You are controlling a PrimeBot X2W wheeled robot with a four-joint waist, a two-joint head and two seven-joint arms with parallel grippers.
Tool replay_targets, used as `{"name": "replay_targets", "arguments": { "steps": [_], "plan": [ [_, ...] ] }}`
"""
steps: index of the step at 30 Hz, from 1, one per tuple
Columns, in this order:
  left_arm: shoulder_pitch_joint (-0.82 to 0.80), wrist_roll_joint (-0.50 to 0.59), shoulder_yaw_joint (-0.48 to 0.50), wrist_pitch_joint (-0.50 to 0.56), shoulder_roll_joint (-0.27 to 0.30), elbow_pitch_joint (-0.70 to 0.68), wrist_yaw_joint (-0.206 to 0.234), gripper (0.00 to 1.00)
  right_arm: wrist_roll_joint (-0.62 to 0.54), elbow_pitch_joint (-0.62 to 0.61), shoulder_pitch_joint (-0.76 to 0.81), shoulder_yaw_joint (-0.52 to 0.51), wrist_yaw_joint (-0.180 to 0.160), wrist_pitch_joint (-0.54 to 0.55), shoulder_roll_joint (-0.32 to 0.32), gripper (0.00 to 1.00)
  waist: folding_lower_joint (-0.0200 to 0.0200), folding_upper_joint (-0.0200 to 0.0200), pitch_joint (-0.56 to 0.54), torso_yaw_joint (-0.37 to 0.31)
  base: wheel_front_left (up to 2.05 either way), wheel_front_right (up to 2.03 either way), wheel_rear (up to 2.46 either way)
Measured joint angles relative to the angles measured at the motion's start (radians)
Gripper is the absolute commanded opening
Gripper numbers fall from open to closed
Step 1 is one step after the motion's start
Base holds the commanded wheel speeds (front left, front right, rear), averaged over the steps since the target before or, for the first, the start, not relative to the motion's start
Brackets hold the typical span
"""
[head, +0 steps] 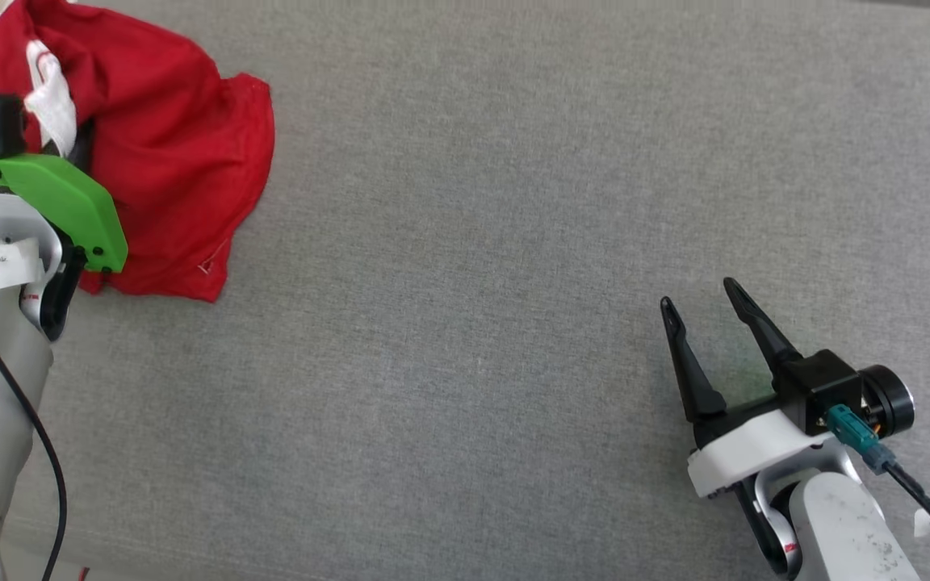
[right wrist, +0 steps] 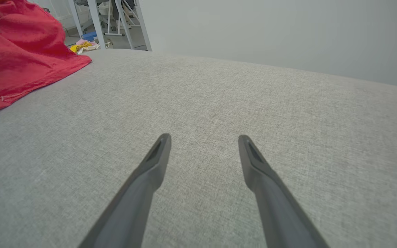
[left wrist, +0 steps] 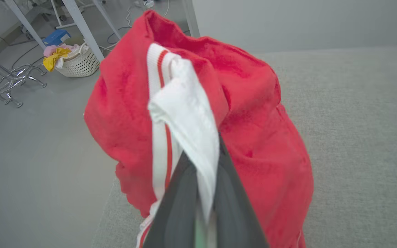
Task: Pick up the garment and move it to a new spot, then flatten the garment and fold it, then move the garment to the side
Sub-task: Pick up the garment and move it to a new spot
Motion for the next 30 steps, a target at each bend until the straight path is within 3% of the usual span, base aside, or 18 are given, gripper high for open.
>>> {"name": "replay_targets", "arguments": {
  "steps": [10,19,24,30],
  "plan": [
    [-0.004,0.035,-0.038,-0.1,0.055,-0.217,0.001,0.0,0.033,0.019,0.064,-0.049,0.0,-0.001,0.014,1.0,-0.0001,0.0,-0.141,0.004,0.0,0.0,0.0],
    [0.003,0.056,-0.081,-0.032,0.063,-0.482,0.023,0.0,0.05,0.015,0.092,-0.076,0.0,-0.005,0.023,1.0,-0.0001,0.0,-0.251,-0.038,0.0,0.0,0.0],
    [0.028,0.055,-0.122,0.023,0.03,-0.592,0.034,0.0,0.071,0.013,0.107,-0.082,0.0,-0.005,0.024,1.0,-0.0001,0.0,-0.278,-0.105,0.0,0.0,0.0],
    [0.049,0.055,-0.176,0.041,-0.037,-0.629,0.036,0.0,0.082,0.007,0.109,-0.083,0.0,-0.006,0.024,1.0,-0.0001,0.0001,-0.291,-0.199,0.0,0.0,0.0]
  ]
}}
